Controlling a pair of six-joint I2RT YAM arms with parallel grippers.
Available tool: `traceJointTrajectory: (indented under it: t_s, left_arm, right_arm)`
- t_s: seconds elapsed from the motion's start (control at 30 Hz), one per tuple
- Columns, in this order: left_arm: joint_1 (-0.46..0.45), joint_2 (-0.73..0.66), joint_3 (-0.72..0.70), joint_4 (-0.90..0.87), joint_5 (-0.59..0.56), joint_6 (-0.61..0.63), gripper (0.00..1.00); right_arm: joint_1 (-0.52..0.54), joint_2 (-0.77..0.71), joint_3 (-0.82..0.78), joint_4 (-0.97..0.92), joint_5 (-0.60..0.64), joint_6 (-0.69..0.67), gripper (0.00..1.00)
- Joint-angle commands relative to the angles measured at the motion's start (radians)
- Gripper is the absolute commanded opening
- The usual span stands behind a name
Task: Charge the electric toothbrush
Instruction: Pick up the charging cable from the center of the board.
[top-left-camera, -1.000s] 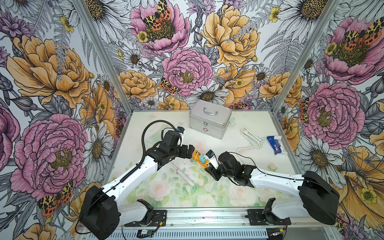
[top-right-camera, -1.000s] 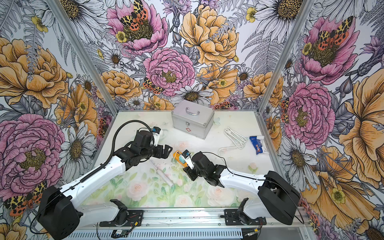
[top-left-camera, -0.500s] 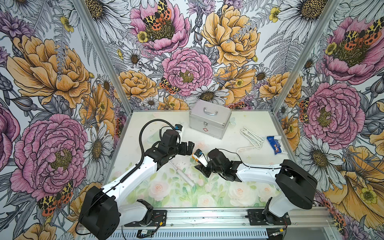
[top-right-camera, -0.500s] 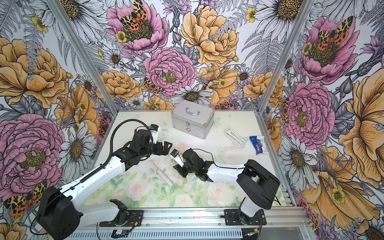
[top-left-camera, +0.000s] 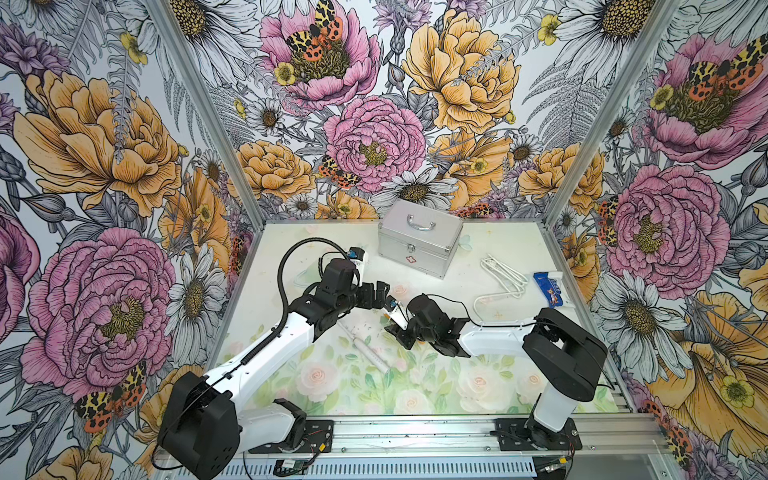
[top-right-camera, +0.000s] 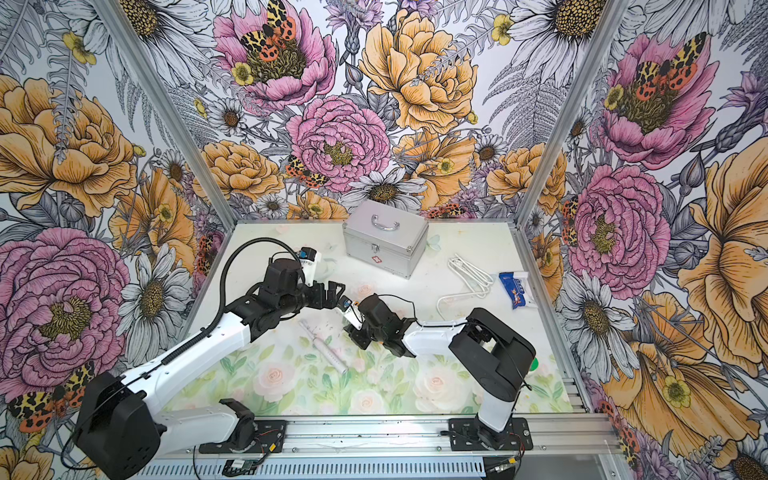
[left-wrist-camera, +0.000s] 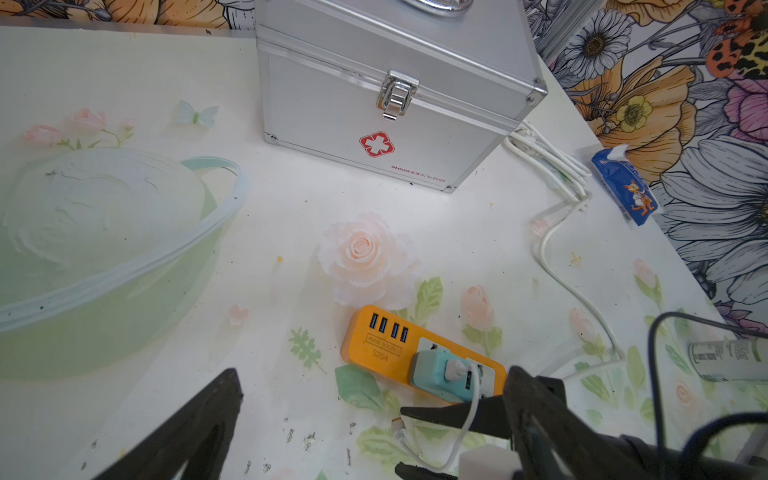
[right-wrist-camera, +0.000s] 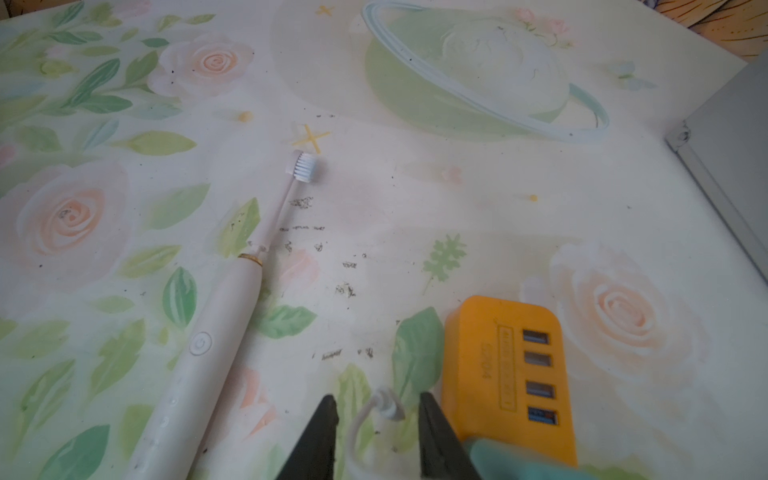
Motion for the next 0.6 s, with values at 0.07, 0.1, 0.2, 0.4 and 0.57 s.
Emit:
traceJointTrajectory:
  t_s: [0.07,0.1,0.2,0.4,0.57]
  left_arm:
    - [0.006,0.007,-0.007,0.027,0.027,0.006,0.99]
    - [0.006,0.008,-0.008,0.027,0.027,0.006,0.99]
    - [0.006,0.011,-0.008,0.029,0.03,0.007,0.99]
    - [0.007,0.014,-0.005,0.033,0.031,0.01,0.99]
    - [0.008,0.025,-0.007,0.037,0.035,0.013,0.99]
  right_arm:
    - [-0.011,0.031,0.036,0.048,0.007,-0.014,0.32]
    - [-0.012,0.031,0.035,0.054,0.006,-0.013,0.31]
    - [-0.013,0.029,0.042,0.056,0.0,-0.011,0.3]
    - [-0.013,0.014,0.049,0.056,-0.006,-0.009,0.24]
    - [-0.013,0.039,0.07,0.058,-0.01,-0.003,0.18]
